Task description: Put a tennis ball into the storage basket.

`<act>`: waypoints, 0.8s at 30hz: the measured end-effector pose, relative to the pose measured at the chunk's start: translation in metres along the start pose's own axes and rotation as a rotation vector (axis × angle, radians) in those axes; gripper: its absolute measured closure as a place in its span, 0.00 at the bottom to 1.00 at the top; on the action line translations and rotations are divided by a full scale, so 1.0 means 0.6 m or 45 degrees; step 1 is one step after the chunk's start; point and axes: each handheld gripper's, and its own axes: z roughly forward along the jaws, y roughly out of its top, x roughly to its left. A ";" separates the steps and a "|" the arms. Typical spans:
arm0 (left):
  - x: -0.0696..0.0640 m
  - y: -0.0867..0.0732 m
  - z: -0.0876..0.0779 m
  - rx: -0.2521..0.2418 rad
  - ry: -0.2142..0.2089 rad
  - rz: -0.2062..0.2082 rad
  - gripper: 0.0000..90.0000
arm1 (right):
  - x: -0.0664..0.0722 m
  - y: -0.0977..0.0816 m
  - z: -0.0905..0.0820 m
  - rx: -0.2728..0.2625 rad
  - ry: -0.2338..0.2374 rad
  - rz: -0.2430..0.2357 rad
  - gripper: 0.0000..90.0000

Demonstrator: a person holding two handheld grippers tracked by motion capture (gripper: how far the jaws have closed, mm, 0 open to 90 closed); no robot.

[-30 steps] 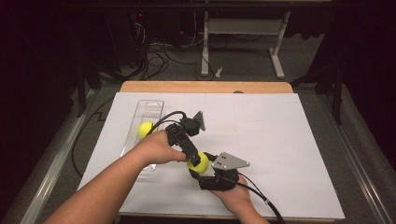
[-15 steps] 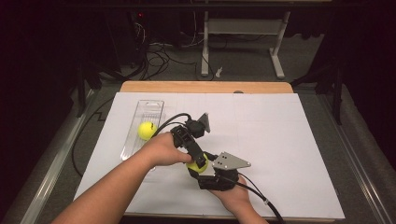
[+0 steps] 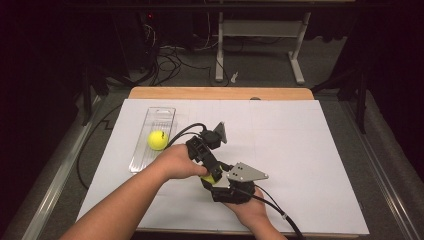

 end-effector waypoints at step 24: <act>-0.004 -0.001 0.000 0.028 -0.027 0.000 0.30 | 0.000 -0.001 0.003 -0.001 -0.004 -0.009 0.31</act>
